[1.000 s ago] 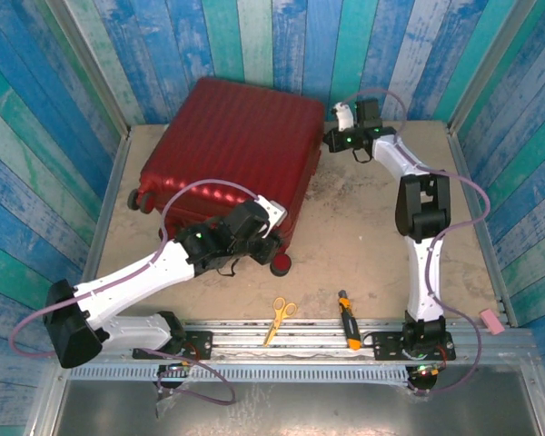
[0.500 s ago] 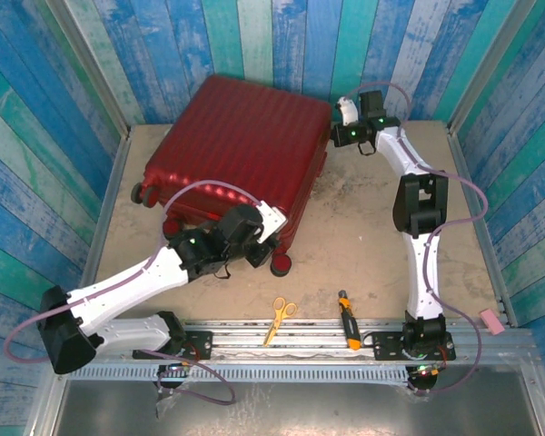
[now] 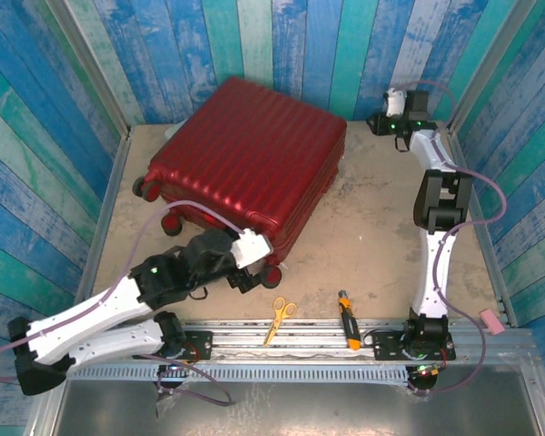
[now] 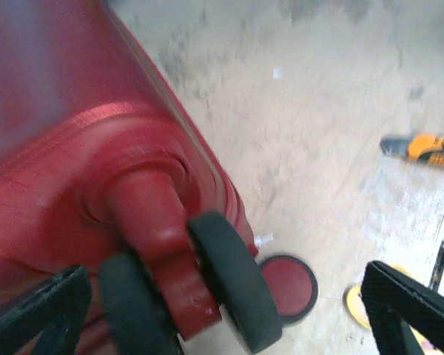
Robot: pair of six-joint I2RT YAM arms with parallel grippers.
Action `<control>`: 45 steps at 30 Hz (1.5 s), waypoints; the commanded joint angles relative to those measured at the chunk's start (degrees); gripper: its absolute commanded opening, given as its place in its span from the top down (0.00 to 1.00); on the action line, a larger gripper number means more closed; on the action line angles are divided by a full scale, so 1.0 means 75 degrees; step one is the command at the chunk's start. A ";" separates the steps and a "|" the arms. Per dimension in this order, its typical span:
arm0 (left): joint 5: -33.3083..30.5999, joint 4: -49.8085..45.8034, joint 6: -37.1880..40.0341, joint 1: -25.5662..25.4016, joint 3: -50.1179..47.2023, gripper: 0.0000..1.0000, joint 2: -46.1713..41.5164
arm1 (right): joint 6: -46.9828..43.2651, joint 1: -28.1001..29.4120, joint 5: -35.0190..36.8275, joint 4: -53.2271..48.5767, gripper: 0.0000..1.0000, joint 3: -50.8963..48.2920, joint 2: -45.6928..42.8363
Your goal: Pack the luggage
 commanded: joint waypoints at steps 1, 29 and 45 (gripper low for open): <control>-0.0723 0.1284 -0.0710 -0.0046 -0.0063 0.07 -0.1043 | 0.0273 0.0263 -0.0815 0.0289 0.60 -0.0033 -0.0207; 0.1052 0.0744 -0.5795 0.7428 -0.0643 0.39 0.2303 | -0.0752 0.1050 -0.4760 -0.0394 0.77 0.0646 0.0309; 0.1885 0.0156 -0.3999 0.7443 0.3986 0.21 0.6849 | -0.3856 0.2033 -0.5370 0.0094 0.83 -0.4358 -0.2954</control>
